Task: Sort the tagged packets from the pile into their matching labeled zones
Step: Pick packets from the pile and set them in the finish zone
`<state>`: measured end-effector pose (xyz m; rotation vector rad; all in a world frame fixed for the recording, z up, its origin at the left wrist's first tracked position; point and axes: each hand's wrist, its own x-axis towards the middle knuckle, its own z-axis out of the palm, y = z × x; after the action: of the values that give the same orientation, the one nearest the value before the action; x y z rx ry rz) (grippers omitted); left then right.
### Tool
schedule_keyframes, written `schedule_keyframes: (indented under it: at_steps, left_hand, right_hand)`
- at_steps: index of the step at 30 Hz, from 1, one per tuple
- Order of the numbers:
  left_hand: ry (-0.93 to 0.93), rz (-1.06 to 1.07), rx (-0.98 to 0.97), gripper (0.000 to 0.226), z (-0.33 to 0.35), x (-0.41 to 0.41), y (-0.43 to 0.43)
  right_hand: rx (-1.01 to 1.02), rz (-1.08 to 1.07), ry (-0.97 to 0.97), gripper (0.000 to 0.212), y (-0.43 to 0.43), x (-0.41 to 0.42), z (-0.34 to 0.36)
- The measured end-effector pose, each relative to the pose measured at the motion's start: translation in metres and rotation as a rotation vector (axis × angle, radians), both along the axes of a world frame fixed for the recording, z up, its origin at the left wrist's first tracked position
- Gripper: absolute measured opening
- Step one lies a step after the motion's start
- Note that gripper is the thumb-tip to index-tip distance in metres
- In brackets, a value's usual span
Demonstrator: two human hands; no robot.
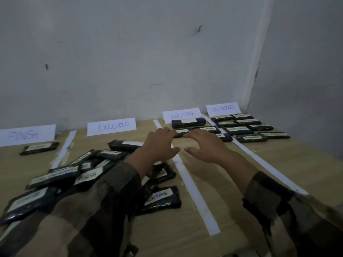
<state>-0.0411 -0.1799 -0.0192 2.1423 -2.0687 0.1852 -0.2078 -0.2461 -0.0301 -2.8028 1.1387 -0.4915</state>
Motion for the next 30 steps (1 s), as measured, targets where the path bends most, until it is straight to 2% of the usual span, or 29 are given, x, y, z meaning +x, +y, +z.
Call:
schedule_keyframes:
  at_steps: [11, 16, 20, 25, 30]
  left_hand:
    - [0.197, 0.013, 0.144, 0.043, 0.005, 0.079, 0.068]
    - [0.311, 0.031, 0.18, 0.034, -0.005, 0.096, 0.09]
    - [0.42, 0.014, 0.221, 0.035, -0.012, 0.105, 0.101]
    - [0.456, -0.017, 0.143, 0.031, -0.018, 0.11, 0.106]
    - [0.524, 0.01, 0.036, 0.031, -0.016, 0.115, 0.112]
  right_hand:
    - [0.081, 0.198, 0.031, 0.046, 0.06, 0.047, -0.009]
    - [0.114, 0.257, 0.079, 0.048, 0.085, 0.062, -0.014]
    - [0.141, 0.265, 0.094, 0.053, 0.095, 0.066, -0.021]
    - [0.138, 0.246, 0.078, 0.059, 0.097, 0.067, -0.026]
    - [0.13, 0.231, -0.032, 0.059, 0.099, 0.072, -0.023]
